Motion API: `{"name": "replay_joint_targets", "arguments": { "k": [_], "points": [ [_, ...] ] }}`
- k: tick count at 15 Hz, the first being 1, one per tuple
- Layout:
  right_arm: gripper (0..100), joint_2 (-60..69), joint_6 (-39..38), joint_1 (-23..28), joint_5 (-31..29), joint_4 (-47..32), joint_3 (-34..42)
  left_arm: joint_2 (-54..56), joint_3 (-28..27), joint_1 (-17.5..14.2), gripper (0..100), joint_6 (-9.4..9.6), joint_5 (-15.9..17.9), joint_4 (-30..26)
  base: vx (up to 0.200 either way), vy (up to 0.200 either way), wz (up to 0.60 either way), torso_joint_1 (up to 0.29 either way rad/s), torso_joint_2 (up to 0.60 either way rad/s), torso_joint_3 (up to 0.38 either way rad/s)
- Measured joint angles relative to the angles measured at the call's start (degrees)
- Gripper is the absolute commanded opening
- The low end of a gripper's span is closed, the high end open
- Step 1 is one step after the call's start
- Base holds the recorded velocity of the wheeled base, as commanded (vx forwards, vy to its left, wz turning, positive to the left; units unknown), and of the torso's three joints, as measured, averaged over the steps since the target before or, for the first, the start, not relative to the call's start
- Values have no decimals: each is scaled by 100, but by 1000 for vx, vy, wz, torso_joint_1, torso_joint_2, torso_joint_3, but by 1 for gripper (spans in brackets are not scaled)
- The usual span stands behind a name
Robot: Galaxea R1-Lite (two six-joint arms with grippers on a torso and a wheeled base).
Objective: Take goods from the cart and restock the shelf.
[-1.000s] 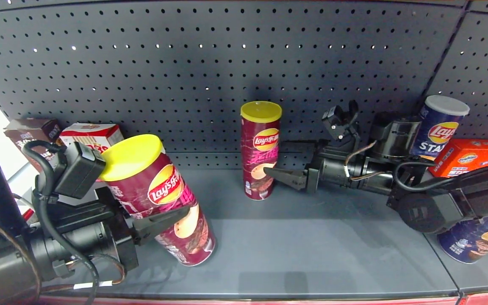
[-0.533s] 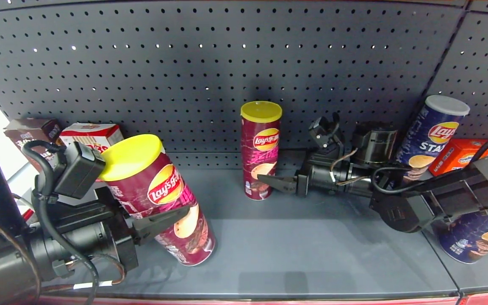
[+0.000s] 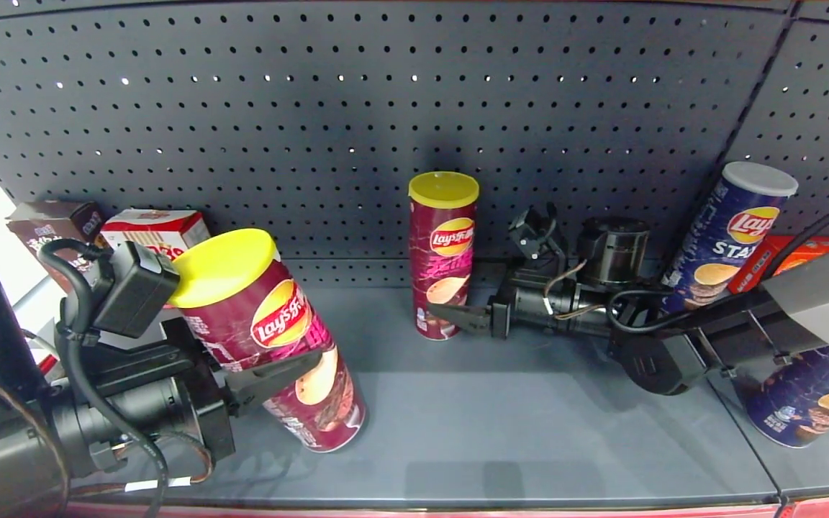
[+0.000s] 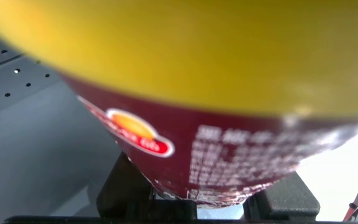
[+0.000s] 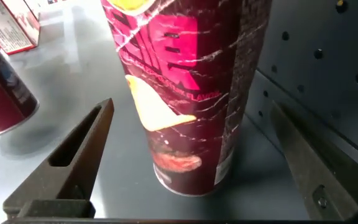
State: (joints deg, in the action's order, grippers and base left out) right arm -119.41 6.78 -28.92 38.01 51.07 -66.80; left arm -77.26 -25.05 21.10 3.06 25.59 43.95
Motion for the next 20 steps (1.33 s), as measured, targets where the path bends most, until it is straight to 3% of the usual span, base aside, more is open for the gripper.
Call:
{"name": "replay_joint_targets", "arguments": {
  "k": [10,11,20],
  "points": [
    [100,-556,41,-151,11,-24,-557,0,2,0,0,2,-5,0,0,0,0,0,0,0],
    [0,-597,41,-156,4,-24,-591,0,4,0,0,2,-5,0,0,0,0,0,0,0],
    [0,-667,52,-243,2,46,-662,22,37,0,0,2,-11,4,0,0,0,0,0,0]
  ]
}}
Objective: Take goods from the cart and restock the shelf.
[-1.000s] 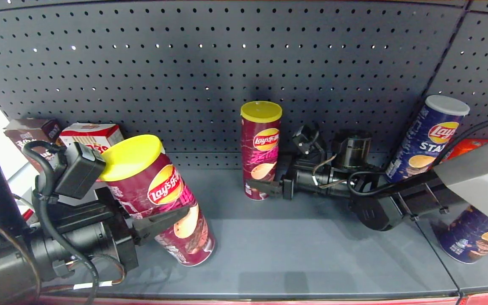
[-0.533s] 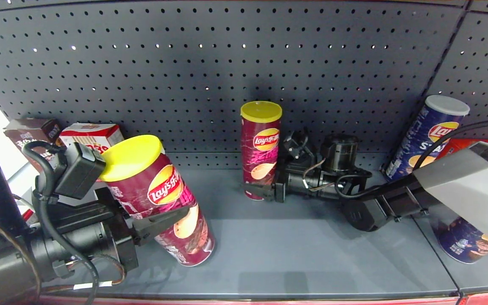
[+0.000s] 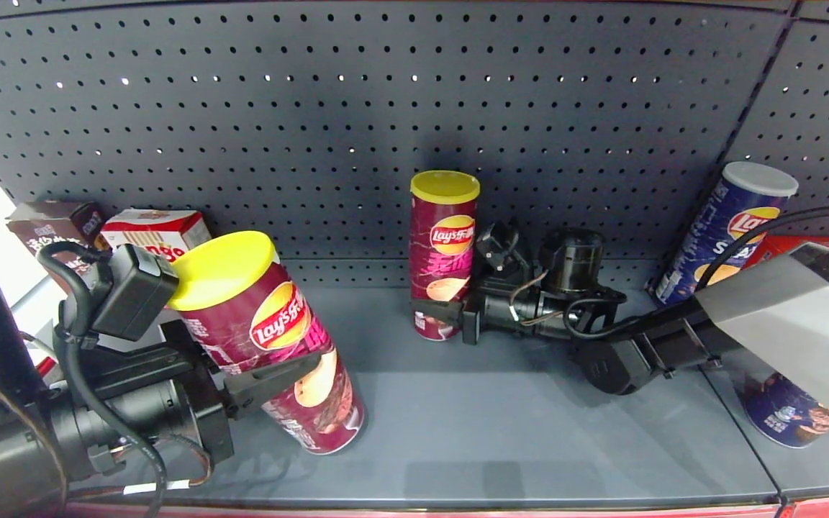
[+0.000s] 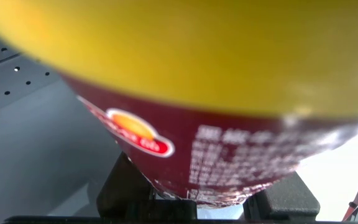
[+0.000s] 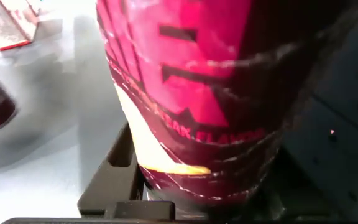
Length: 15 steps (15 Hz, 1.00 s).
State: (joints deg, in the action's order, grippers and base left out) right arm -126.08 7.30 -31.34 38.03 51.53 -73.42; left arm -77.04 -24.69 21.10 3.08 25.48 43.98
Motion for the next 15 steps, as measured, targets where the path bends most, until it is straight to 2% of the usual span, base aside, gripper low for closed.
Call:
{"name": "replay_joint_targets", "arguments": {
  "k": [5,8,15],
  "points": [
    [0,756,-5,-66,-78,37,1006,4,-39,0,0,2,0,5,0,0,0,0,0,0],
    [0,1334,-2,-296,-429,118,1687,4,-41,0,0,6,-5,2,0,0,0,0,0,0],
    [0,2118,2,-877,-1047,1271,3421,4,-56,-2,0,0,-41,2,0,0,0,0,0,0]
  ]
}}
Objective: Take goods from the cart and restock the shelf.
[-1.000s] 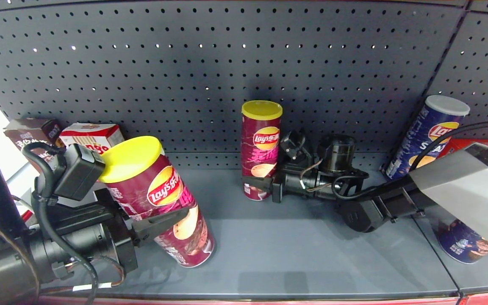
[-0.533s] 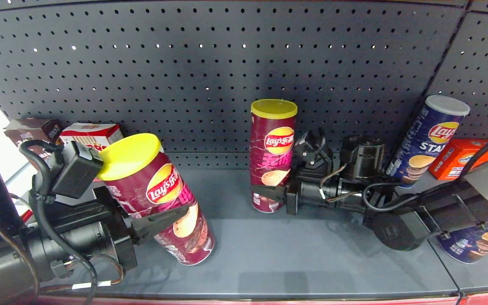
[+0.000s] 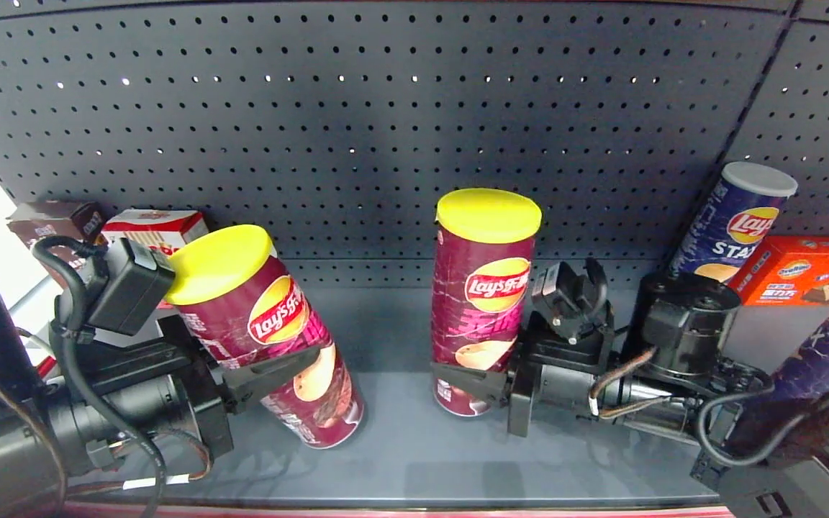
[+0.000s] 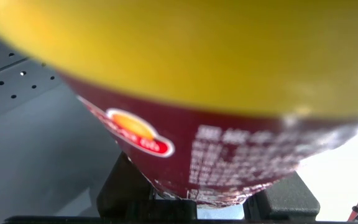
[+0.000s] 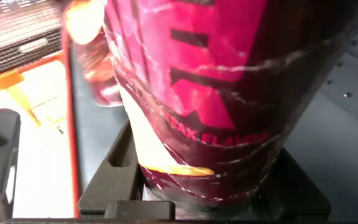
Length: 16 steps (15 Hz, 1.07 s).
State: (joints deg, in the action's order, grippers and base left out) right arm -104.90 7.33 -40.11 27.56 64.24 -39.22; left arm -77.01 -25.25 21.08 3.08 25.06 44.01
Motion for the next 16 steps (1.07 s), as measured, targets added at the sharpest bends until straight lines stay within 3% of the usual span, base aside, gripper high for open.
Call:
{"name": "replay_joint_targets", "arguments": {
  "k": [2,5,12,16],
  "points": [
    [0,-11,-2,-140,-24,649,571,-6,-5,2,0,0,-13,0,0,0,0,0,0,0],
    [0,-111,-2,-313,-61,926,1019,-9,-16,2,0,2,-51,2,0,0,0,0,0,0],
    [0,-507,4,-311,-44,1064,857,-85,-215,2,0,-5,-66,-5,0,0,0,0,0,0],
    [0,-745,4,-173,7,1223,661,-94,-219,2,0,-119,-63,0,0,0,0,0,0,0]
  ]
}}
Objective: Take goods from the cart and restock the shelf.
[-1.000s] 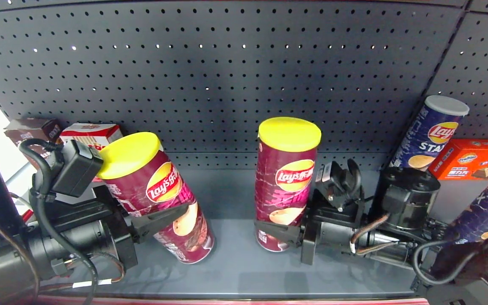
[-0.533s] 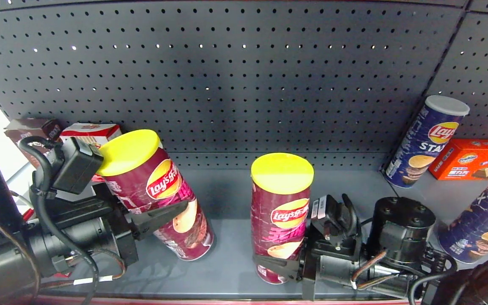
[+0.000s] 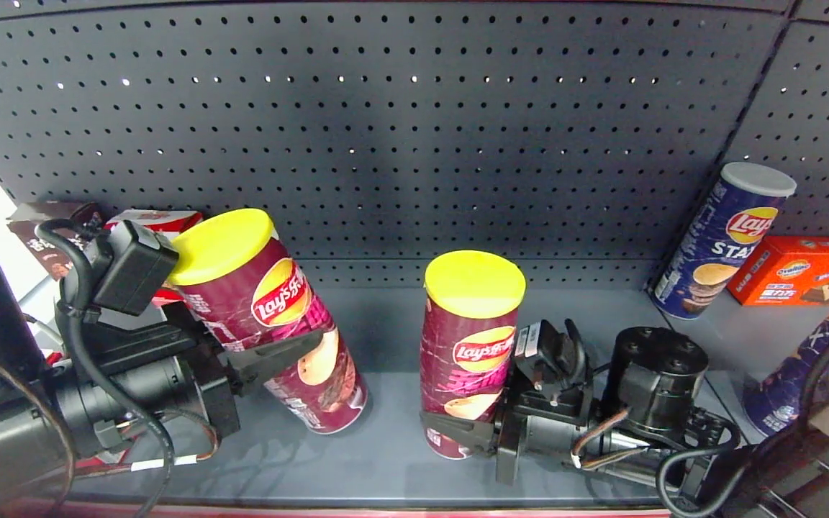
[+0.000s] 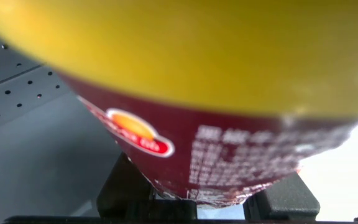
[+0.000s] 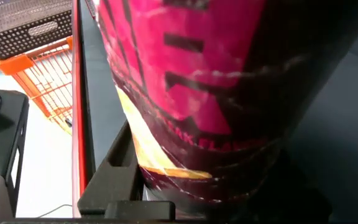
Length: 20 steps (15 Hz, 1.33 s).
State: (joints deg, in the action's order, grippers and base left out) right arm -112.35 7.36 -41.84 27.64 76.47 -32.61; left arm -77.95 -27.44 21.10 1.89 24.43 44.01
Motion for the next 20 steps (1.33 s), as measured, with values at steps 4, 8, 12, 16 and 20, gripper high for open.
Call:
{"name": "replay_joint_targets", "arguments": {
  "k": [4,8,12,16,20],
  "points": [
    [0,-16,16,39,0,-5,9,13,24,0,0,-4,-7,0,0,0,0,0,0,0],
    [100,83,100,35,-38,-63,116,20,55,0,0,-4,-13,2,0,0,0,0,0,0],
    [100,271,111,28,-46,-57,279,22,66,6,0,-4,-16,2,0,0,0,0,0,0],
    [100,719,112,28,-55,-38,657,30,71,9,0,-6,-18,0,0,0,0,0,0,0],
    [100,1549,112,35,-68,-40,1330,50,71,9,0,-6,-24,2,0,0,0,0,0,0]
  ]
}}
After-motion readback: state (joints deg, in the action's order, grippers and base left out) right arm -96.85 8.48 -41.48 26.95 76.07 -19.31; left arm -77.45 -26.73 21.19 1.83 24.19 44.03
